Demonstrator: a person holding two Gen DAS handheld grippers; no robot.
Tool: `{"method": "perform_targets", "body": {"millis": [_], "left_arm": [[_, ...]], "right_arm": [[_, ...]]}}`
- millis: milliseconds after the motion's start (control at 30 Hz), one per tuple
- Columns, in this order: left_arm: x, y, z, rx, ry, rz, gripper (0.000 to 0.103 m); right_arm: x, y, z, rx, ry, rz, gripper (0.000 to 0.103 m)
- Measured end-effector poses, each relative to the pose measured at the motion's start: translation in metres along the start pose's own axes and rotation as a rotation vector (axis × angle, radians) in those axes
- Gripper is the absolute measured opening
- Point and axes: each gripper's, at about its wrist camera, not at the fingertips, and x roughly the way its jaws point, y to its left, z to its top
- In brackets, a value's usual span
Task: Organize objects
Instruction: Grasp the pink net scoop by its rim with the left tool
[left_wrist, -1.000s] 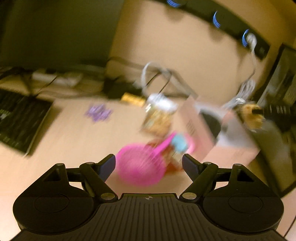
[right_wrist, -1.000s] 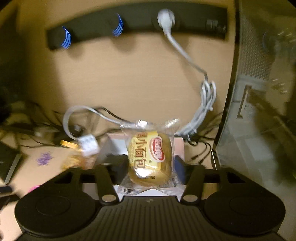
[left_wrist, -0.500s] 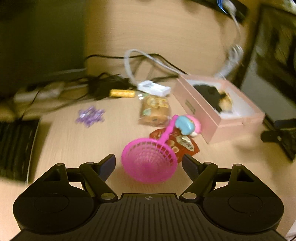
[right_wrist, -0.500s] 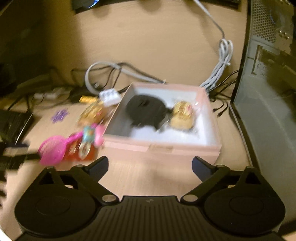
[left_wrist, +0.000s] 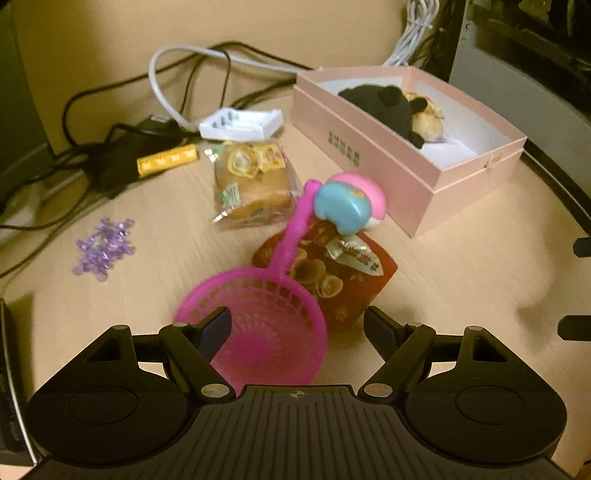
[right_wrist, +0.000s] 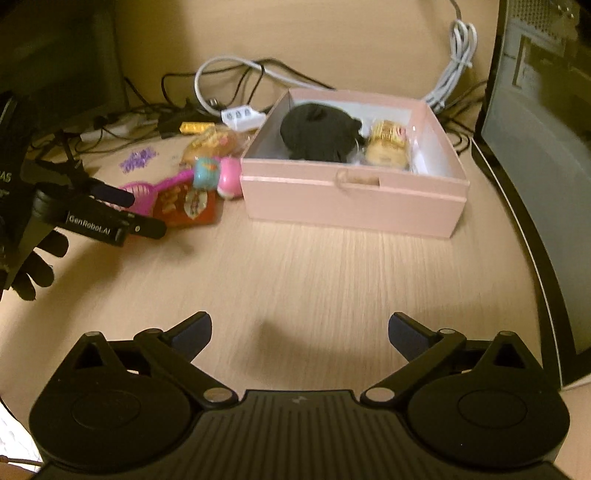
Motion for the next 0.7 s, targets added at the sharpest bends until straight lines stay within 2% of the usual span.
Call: {"method": "perform_targets", "body": {"millis": [33, 67, 100, 133, 167, 300, 500, 700], "left_arm": [[0.001, 0.0, -0.001, -0.003, -0.002, 0.0, 0.073], [-0.001, -0.001, -0.004, 0.002, -0.025, 0.013, 0.049], [-0.004, -0.001, -0.004, 0.001, -0.039, 0.02, 0.032], [-0.009, 0.0, -0.006, -0.01, -0.055, 0.028, 0.02], [-0.015, 0.001, -0.008, -0.042, -0.057, 0.041, 0.019], [-0.038, 0.016, -0.021, -0.186, -0.081, 0.017, 0.015], [-0.069, 0.029, -0.046, -0.291, -0.131, 0.043, 0.012], [-0.088, 0.044, -0.064, -0.384, -0.152, 0.09, 0.011]], "right_arm": [[0.001, 0.0, -0.002, 0.005, 0.006, -0.006, 0.102], [0.002, -0.001, -0.002, 0.008, 0.011, -0.009, 0.102], [0.002, -0.001, -0.003, 0.01, 0.013, -0.011, 0.102], [0.002, -0.001, -0.003, 0.01, 0.015, -0.013, 0.102], [0.002, -0.001, -0.003, 0.008, 0.014, -0.014, 0.102], [0.007, 0.005, 0.004, -0.004, 0.013, -0.006, 0.102], [0.022, 0.037, 0.018, -0.053, 0.016, 0.033, 0.102], [0.023, 0.07, 0.02, -0.169, -0.009, 0.059, 0.102]]}}
